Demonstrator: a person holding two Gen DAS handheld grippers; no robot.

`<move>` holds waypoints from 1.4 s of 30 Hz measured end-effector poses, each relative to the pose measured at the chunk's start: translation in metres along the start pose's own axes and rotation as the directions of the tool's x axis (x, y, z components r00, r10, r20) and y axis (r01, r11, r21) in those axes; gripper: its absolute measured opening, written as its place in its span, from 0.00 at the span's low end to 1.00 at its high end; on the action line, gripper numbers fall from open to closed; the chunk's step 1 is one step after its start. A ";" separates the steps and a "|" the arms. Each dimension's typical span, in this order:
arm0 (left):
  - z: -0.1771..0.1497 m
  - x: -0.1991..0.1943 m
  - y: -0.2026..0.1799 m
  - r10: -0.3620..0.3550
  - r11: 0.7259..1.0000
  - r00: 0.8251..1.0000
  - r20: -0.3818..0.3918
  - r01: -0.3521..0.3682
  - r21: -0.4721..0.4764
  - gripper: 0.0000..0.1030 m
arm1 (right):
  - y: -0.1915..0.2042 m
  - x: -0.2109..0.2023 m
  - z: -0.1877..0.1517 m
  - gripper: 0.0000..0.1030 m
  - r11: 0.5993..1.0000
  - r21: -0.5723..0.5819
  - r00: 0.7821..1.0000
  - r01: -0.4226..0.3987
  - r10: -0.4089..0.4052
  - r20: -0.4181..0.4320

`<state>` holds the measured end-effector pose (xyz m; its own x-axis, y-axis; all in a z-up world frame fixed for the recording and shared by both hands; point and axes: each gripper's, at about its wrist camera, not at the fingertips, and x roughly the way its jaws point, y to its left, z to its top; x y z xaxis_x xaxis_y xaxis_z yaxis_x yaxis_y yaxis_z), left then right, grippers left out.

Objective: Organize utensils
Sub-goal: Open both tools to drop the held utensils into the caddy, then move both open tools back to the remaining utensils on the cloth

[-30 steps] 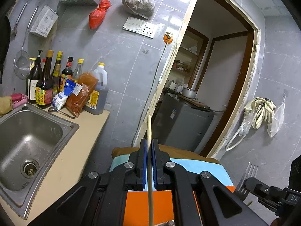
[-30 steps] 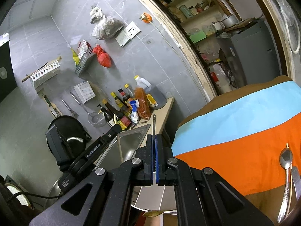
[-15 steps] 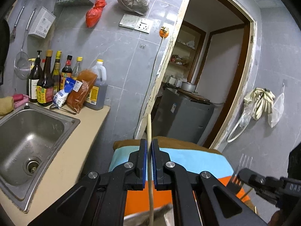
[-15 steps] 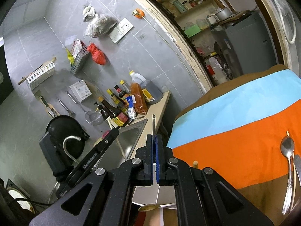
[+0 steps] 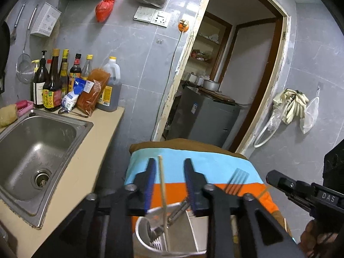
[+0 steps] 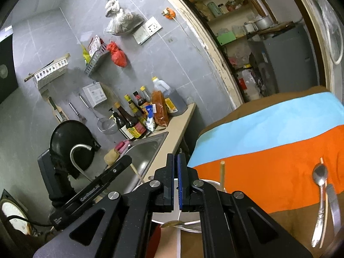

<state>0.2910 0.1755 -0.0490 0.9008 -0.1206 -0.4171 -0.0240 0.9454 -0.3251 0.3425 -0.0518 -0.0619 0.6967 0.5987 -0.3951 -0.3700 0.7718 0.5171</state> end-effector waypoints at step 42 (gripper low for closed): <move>-0.051 -0.019 -0.226 -0.066 0.961 0.998 -0.008 0.066 0.267 0.99 | -0.123 -0.223 0.038 0.96 0.812 -0.132 0.816 0.569 -0.538 0.210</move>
<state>0.2572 -0.0513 -0.0106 0.8968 -0.1855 -0.4017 0.1522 0.9818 -0.1137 0.2560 -0.2884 -0.0082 0.8970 0.0287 -0.4412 0.0149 0.9953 0.0952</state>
